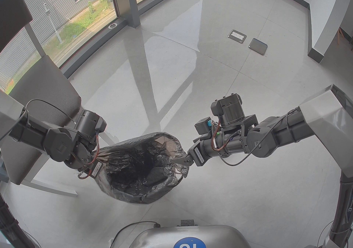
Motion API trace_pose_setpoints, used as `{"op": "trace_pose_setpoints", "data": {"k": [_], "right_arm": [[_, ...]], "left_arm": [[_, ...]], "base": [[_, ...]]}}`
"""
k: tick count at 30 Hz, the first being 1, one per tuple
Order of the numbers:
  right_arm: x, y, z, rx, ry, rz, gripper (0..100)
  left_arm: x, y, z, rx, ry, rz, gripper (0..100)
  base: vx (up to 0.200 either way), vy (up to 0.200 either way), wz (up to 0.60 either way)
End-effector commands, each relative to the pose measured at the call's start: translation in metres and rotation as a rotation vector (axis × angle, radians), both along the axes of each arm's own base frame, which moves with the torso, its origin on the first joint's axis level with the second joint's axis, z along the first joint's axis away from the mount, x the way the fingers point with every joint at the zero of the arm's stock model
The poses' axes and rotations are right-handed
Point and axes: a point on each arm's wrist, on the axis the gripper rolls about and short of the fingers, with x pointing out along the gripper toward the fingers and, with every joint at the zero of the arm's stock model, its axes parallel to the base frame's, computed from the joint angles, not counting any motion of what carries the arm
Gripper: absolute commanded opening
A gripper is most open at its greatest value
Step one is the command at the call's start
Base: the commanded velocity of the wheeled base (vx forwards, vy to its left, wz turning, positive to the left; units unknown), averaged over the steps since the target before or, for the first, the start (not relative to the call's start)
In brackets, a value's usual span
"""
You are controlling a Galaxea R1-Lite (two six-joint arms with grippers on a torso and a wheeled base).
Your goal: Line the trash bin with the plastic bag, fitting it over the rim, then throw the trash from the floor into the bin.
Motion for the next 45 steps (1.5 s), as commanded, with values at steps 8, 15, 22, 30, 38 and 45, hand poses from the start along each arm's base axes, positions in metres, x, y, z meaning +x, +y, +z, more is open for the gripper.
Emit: {"op": "trace_pose_setpoints", "data": {"k": [8, 15, 22, 30, 38, 45], "right_arm": [[0.002, 0.0, 0.003, 0.009, -0.011, -0.003, 100], [0.012, 0.008, 0.01, 0.031, -0.05, 0.001, 100], [0.028, 0.021, -0.006, -0.03, -0.149, 0.085, 100], [0.038, 0.032, -0.016, -0.1, -0.263, 0.183, 100], [0.045, 0.037, -0.022, -0.101, -0.28, 0.187, 100], [0.054, 0.036, -0.031, -0.103, -0.279, 0.174, 100]], "left_arm": [[0.0, -0.004, 0.0, 0.008, -0.003, -0.01, 100], [-0.006, -0.013, 0.009, -0.003, -0.033, -0.042, 100], [-0.013, -0.02, 0.021, -0.019, -0.069, -0.072, 100], [-0.018, -0.018, 0.031, -0.045, -0.106, -0.065, 100], [-0.024, -0.016, 0.042, -0.07, -0.142, -0.058, 100], [-0.027, -0.015, 0.048, -0.077, -0.162, -0.058, 100]], "base": [[0.0, 0.0, 0.0], [0.0, 0.0, 0.0], [0.0, 0.0, 0.0], [0.0, 0.0, 0.0], [0.0, 0.0, 0.0], [0.0, 0.0, 0.0]]}}
